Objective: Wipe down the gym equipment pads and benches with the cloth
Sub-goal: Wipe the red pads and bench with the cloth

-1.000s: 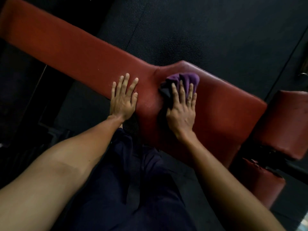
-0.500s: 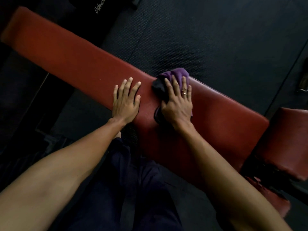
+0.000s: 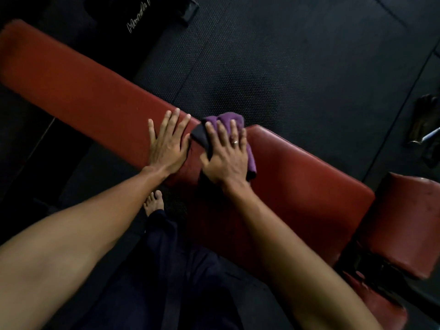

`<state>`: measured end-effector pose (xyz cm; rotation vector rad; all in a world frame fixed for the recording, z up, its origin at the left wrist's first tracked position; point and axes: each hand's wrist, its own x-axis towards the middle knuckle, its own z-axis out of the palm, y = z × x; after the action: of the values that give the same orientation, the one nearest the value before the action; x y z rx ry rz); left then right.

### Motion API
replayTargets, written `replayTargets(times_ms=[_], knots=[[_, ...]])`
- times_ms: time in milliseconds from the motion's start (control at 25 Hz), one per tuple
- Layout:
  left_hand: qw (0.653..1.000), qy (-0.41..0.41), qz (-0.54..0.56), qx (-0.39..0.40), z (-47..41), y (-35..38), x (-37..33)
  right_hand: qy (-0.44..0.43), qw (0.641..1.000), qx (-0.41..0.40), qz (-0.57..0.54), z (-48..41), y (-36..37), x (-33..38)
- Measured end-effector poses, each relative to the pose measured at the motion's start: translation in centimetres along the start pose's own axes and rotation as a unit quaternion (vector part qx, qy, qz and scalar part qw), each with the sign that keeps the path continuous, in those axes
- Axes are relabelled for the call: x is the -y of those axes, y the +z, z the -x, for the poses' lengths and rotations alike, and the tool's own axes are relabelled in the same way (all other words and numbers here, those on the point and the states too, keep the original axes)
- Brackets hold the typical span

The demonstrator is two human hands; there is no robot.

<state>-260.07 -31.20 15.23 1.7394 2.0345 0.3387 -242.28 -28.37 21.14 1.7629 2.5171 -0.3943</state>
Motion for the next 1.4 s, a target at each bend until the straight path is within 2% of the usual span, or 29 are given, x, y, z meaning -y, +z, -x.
replayTargets(times_ms=[120, 280, 360, 560, 720, 840, 960, 1080, 1200, 1400], knots=[[1.0, -0.007, -0.004, -0.018, 0.1, 0.4, -0.2, 0.051, 0.998, 0.013, 0.046, -0.9, -1.9, -3.6], [0.999, -0.009, 0.009, -0.045, 0.0, 0.5, -0.3, 0.094, 0.994, -0.009, 0.048, 4.8, -3.5, -5.2], [0.998, -0.009, 0.016, -0.053, 0.1, 0.5, -0.3, 0.073, 0.996, 0.007, 0.054, 5.1, -3.2, -4.3], [0.998, 0.003, 0.003, -0.065, -0.1, 0.4, -0.2, -0.033, 0.996, 0.066, 0.047, -1.1, -1.9, -2.1], [0.997, 0.005, -0.003, -0.074, 0.0, 1.0, 0.1, -0.006, 0.983, 0.182, -0.011, -7.8, -1.4, 1.9], [0.997, -0.005, 0.0, -0.074, 0.1, 0.8, 0.0, -0.038, 0.969, 0.243, 0.029, -9.6, -3.0, 0.7], [0.998, -0.007, 0.002, -0.066, -0.2, 0.5, -0.4, -0.09, 0.966, 0.226, 0.087, -8.1, -5.9, -5.0], [0.998, -0.012, 0.0, -0.065, -0.1, 0.5, -0.4, -0.114, 0.972, 0.183, 0.092, -6.4, -7.1, -7.8], [0.998, -0.012, 0.001, -0.068, -0.2, 0.7, -0.3, -0.062, 0.982, 0.151, 0.093, -6.0, -5.4, -5.8], [0.997, -0.007, -0.012, -0.072, -0.1, 0.9, 0.0, 0.018, 0.98, 0.194, 0.043, -7.9, -2.6, 0.4]])
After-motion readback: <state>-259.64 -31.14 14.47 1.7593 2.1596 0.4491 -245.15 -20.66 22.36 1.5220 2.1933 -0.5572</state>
